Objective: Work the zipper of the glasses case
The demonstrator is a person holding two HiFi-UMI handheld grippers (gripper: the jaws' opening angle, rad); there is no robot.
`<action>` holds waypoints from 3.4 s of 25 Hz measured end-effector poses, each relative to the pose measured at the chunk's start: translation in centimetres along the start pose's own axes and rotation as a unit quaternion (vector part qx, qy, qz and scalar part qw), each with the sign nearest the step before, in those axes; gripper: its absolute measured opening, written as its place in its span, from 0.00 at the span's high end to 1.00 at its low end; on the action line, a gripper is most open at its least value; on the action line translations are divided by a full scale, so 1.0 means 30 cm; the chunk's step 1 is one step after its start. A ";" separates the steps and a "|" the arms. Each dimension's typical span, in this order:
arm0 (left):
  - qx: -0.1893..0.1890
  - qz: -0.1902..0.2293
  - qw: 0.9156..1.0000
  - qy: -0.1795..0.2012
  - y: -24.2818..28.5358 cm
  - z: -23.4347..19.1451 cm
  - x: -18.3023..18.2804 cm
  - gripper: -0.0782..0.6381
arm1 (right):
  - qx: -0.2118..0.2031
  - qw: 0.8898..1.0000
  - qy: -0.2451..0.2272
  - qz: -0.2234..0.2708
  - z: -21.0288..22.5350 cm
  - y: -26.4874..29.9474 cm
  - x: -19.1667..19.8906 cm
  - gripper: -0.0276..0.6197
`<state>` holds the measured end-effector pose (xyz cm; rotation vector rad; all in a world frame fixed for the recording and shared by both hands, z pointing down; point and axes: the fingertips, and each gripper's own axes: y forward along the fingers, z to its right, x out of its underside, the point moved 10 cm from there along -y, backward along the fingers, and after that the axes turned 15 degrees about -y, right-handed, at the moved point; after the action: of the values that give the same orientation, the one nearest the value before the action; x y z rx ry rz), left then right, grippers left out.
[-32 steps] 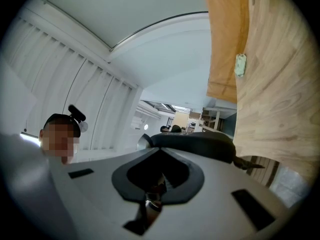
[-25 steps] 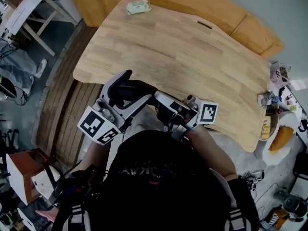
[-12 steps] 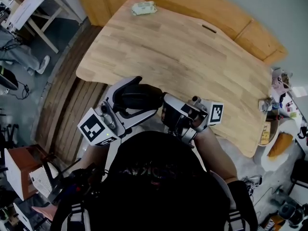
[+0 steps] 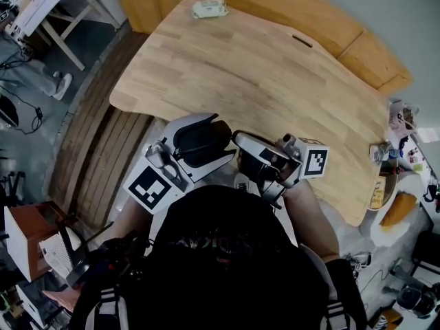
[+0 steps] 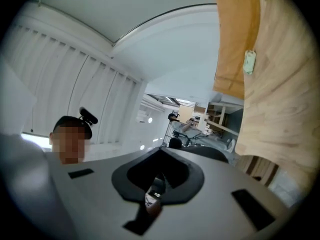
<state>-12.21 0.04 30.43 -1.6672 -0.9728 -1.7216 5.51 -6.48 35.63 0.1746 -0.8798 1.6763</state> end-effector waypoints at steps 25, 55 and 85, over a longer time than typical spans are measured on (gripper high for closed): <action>-0.194 -0.247 0.938 0.145 0.093 -0.071 0.124 0.48 | 0.171 0.939 -0.265 -0.140 -0.053 0.086 -0.023 0.93; -0.209 -0.335 0.903 0.170 0.115 -0.100 0.214 0.48 | 0.100 0.718 -0.572 -0.384 -0.091 0.250 0.074 0.93; 0.037 -0.006 0.944 -0.327 0.045 -0.152 0.097 0.48 | 0.140 0.887 -0.359 -0.255 0.049 -0.006 0.040 0.45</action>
<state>-14.09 -4.13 33.61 -2.2359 -1.3112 -1.1134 4.81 -6.48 37.41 1.1855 -1.0000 1.2164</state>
